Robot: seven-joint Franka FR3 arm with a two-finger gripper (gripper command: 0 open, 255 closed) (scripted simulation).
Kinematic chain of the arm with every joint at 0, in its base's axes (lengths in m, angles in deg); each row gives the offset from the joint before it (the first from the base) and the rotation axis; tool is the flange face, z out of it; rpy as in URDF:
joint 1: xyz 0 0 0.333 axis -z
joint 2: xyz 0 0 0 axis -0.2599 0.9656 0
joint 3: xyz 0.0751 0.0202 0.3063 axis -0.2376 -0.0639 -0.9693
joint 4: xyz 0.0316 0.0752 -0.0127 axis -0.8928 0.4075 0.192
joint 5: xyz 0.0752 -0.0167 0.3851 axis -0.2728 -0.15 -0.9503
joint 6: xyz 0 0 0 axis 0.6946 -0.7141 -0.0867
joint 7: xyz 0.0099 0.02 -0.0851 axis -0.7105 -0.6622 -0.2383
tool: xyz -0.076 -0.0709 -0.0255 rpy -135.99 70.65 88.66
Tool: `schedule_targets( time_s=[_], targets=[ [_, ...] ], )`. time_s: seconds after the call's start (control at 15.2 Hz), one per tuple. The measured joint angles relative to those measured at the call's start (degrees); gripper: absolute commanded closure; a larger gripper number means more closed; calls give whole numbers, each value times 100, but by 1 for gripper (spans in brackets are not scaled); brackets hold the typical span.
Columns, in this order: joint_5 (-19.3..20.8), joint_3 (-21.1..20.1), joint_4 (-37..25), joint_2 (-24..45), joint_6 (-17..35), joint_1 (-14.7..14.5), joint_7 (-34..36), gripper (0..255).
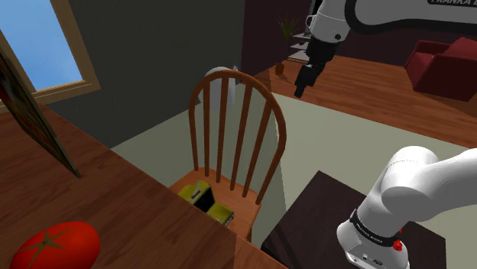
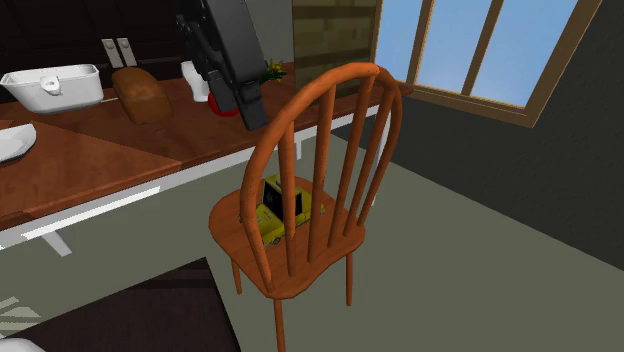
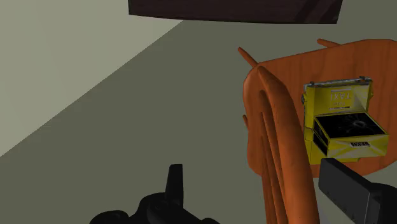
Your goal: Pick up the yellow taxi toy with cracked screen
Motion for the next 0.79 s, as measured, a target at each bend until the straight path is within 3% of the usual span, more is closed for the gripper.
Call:
schedule_targets(
  time_s=[0.2, 0.79],
  targets=[
    [-87, -160, 145, -5, 93, 20, 301, 0],
    [-815, -1449, 763, 299, 726, 112, 2629, 0]
  ],
)
